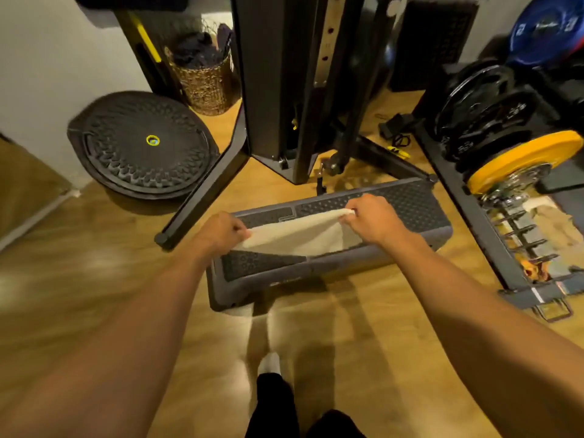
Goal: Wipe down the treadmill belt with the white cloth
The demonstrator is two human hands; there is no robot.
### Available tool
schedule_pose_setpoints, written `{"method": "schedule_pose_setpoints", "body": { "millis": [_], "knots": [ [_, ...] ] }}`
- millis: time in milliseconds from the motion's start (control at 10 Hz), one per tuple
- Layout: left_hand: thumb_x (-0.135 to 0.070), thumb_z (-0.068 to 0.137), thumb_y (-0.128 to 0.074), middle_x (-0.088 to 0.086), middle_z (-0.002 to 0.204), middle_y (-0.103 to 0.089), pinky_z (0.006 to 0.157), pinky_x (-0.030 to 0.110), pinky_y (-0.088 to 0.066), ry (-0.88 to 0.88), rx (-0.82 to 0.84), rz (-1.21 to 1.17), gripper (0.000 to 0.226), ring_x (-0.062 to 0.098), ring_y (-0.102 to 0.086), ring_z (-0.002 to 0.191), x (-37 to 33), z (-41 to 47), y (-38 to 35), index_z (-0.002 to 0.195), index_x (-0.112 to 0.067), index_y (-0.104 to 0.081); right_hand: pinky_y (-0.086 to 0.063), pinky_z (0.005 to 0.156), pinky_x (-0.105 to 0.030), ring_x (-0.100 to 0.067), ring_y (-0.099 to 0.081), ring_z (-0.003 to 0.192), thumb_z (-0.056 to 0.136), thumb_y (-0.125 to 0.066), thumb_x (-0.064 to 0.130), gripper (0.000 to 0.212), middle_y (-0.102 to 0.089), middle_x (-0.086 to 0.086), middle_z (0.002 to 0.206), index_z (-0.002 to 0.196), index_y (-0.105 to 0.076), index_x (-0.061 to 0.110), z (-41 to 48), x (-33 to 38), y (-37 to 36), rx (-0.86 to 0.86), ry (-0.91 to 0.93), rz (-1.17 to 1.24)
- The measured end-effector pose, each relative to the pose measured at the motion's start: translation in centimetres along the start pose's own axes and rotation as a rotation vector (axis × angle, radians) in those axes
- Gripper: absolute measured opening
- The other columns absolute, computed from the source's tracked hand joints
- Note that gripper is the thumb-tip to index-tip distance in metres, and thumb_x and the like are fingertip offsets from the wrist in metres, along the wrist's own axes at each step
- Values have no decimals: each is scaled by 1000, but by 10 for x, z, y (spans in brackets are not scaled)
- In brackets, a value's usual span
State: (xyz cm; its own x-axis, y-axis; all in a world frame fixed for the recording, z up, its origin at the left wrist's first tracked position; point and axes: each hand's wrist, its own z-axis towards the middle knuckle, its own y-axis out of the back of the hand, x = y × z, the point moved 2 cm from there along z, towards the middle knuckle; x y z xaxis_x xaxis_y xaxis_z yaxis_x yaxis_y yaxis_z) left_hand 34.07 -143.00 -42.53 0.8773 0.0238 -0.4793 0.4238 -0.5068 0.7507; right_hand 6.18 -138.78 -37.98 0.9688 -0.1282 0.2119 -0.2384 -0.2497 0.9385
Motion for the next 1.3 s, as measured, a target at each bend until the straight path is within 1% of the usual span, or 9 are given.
{"method": "schedule_pose_setpoints", "body": {
  "millis": [100,200,300,500,700,800,900,1100,1300],
  "knots": [
    [-29,93,-58,14,118,-59,94,39,-41,54,-84,83,30,30,-53,108,23,41,-11,92,-4,-74,-45,76,-37,-34,-55,97,93,-51,32,28,-54,-14,104,97,-67,10,49,13,-35,-42,-48,83],
    [-25,95,-49,11,106,-63,82,35,-43,151,-168,-120,27,24,-54,95,34,71,-32,90,-8,-69,-40,69,-33,-33,-57,95,90,-52,36,29,-60,-13,101,94,-66,11,94,17,-68,-92,-129,345],
    [-25,100,-40,18,99,-59,85,40,-46,396,-208,-507,34,31,-55,93,34,106,-65,104,0,-63,-33,62,-34,-28,-52,79,86,-52,37,26,-50,-3,71,66,-46,21,134,27,-95,-146,-184,499],
    [-47,97,-44,16,105,-70,68,37,-58,567,78,-1493,49,30,-66,94,27,177,-144,114,-6,-65,-48,71,-34,-18,-58,82,81,-63,22,7,-60,5,86,87,-59,23,161,63,-177,222,326,329],
    [-9,88,-55,16,98,-66,75,37,-50,558,39,-1491,25,29,-62,89,42,221,-188,112,-6,-61,-50,81,-33,-17,-60,94,90,-60,26,18,-64,-2,104,105,-62,16,209,0,-241,-19,-265,780],
    [-8,88,-49,21,113,-63,93,48,-48,415,11,-1734,35,35,-62,100,43,243,-191,122,-6,-56,-52,80,-43,-25,-60,102,74,-61,70,59,-64,-2,113,111,-59,24,224,-20,-277,424,-705,1203],
    [-9,90,-49,18,121,-65,93,50,-52,384,15,-1738,33,34,-64,106,59,254,-203,122,-12,-58,-49,91,-54,-30,-61,112,71,-66,68,72,-63,-9,126,129,-57,26,247,-23,-307,629,-613,1718],
    [-22,82,-69,13,112,-62,79,48,-58,716,102,-519,32,32,-62,95,126,244,-270,109,-18,-52,-47,90,-37,-31,-50,118,91,-57,31,55,-46,-11,135,140,-37,14,250,-26,-351,228,-539,565],
    [-28,87,-65,9,129,-50,88,36,-47,533,-10,-343,44,29,-53,112,114,242,-256,126,-17,-50,-44,90,-32,-25,-52,116,93,-57,26,42,-50,-7,133,133,-47,18,232,2,-342,204,-390,673]
  ]
}}
